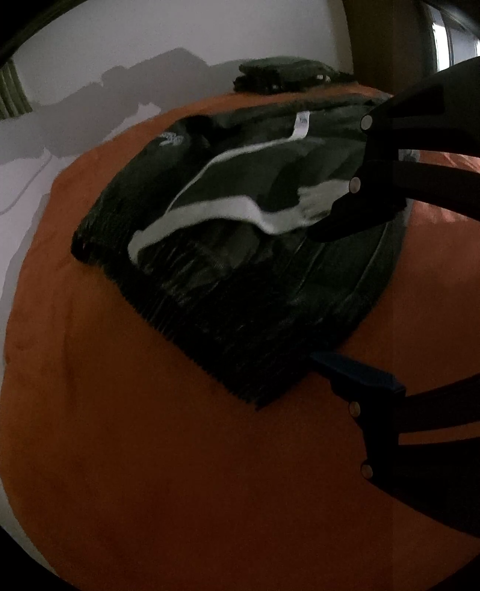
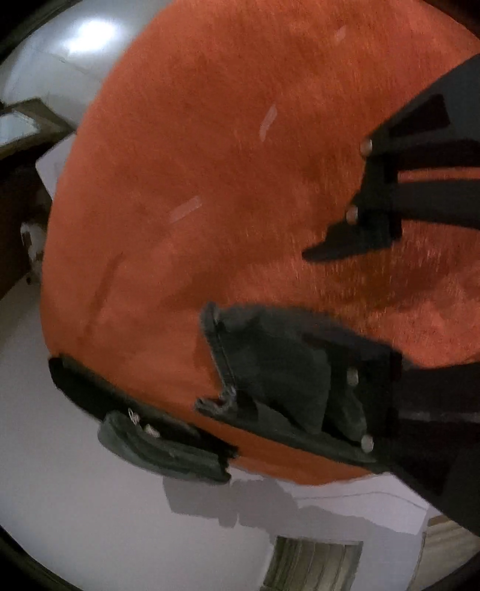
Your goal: Fold clothes
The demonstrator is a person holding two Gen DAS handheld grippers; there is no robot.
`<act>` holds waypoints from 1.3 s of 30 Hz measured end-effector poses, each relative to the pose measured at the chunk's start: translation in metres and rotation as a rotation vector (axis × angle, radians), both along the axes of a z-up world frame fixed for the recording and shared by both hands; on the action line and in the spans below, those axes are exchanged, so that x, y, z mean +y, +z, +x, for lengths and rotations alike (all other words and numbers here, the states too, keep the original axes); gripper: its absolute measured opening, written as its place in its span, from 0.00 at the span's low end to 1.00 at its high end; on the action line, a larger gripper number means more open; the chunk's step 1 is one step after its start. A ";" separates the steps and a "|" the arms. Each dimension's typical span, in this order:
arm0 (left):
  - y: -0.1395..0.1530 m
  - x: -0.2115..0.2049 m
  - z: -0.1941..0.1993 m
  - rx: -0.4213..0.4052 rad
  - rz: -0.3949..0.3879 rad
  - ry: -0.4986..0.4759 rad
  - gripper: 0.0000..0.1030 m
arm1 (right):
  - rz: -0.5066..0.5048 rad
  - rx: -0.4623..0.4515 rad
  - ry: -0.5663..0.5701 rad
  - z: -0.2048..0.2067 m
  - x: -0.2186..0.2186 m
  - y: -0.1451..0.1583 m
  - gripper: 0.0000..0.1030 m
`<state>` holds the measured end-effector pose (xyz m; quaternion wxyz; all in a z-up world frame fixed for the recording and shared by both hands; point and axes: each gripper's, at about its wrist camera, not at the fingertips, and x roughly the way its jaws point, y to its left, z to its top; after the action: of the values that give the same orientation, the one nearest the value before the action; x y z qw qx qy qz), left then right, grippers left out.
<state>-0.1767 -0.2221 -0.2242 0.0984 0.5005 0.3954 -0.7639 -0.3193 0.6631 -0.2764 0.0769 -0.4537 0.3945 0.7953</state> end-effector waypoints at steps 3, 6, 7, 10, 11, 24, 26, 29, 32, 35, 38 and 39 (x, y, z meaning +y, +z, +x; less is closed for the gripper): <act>-0.001 0.014 0.002 0.012 0.000 -0.030 0.61 | 0.053 0.008 0.037 -0.020 -0.016 -0.001 0.63; -0.009 0.021 0.009 0.002 0.025 -0.055 0.61 | 0.189 -0.026 0.110 -0.065 -0.025 0.000 0.63; -0.011 0.021 0.012 -0.006 0.035 -0.053 0.61 | 0.219 -0.048 0.124 -0.078 -0.024 -0.001 0.63; -0.017 0.017 0.023 -0.031 0.059 -0.020 0.61 | 0.162 -0.098 0.164 -0.104 -0.019 -0.020 0.63; -0.018 0.016 0.027 -0.038 0.065 -0.010 0.61 | 0.146 -0.122 0.173 -0.109 -0.019 -0.028 0.63; -0.005 0.027 0.018 -0.040 0.023 -0.045 0.61 | 0.294 -0.021 -0.071 -0.012 0.018 0.024 0.08; -0.010 0.027 0.016 -0.054 0.019 -0.047 0.61 | 0.243 -0.074 -0.077 0.003 0.028 0.007 0.08; -0.016 0.023 0.014 -0.068 0.030 -0.029 0.61 | 0.133 -0.144 -0.053 0.010 0.044 -0.021 0.13; -0.018 0.021 0.012 -0.064 0.054 -0.014 0.61 | 0.060 -0.119 -0.105 0.016 0.063 -0.018 0.22; -0.014 0.022 0.011 -0.050 0.043 -0.027 0.61 | 0.165 -0.038 -0.133 0.018 0.072 0.013 0.61; -0.015 0.020 0.011 -0.051 0.038 -0.023 0.61 | 0.228 0.051 0.003 -0.015 0.059 0.037 0.62; -0.016 0.018 0.011 -0.052 0.040 -0.018 0.61 | 0.256 0.060 0.070 -0.033 0.050 0.040 0.62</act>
<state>-0.1653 -0.2038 -0.2401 0.0918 0.5257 0.4033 -0.7433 -0.3521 0.7130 -0.2361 0.0946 -0.4299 0.2761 0.8544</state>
